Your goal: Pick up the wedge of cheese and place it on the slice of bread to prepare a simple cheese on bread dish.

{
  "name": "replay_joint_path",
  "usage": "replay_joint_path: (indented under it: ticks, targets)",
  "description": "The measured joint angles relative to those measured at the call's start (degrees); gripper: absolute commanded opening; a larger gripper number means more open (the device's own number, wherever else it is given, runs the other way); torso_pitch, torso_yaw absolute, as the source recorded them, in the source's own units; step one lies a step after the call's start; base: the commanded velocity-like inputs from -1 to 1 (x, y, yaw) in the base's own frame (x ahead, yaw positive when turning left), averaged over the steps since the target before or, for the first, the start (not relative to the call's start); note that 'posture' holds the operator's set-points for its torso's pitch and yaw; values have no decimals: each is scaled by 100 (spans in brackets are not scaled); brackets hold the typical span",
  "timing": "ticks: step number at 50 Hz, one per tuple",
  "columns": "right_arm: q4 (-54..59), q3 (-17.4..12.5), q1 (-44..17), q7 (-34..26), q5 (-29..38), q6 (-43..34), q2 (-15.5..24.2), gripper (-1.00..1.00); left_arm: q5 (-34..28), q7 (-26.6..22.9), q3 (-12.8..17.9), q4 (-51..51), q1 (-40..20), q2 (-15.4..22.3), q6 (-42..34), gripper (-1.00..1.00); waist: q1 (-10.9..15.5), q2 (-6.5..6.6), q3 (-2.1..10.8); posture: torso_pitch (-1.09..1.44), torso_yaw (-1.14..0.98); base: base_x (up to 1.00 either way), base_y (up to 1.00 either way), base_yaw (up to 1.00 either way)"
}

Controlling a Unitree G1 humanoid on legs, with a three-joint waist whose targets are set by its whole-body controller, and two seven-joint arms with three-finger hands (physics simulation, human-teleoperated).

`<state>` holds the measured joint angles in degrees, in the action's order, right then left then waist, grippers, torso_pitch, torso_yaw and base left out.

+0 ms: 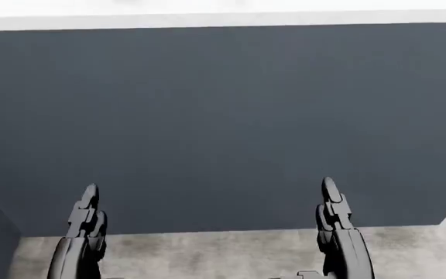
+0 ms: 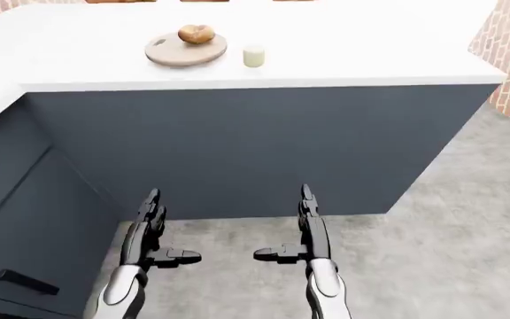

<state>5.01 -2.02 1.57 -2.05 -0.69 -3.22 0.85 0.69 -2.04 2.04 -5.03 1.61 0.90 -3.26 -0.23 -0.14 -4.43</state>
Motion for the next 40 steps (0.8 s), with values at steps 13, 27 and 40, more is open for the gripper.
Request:
replay_joint_path:
  ticks: [13,27,40]
  targets:
    - [-15,33,-162,-90,82,172,32,100,44,-39,-10,-41,-169,3,157,100,45,-26,320,0,0,0,0,0]
    - [-2614,529,-188,-6,307,-1090,-127,100,712,-51,370,2215,-36,98,-1192,100,56,2,427,0,0,0,0,0]
    - [-5177,-415,-2688,-280,244,-5225,516,100,1534,602,1496,4700,-2212,1094,-4406,100,67,35,374,0,0,0,0,0]
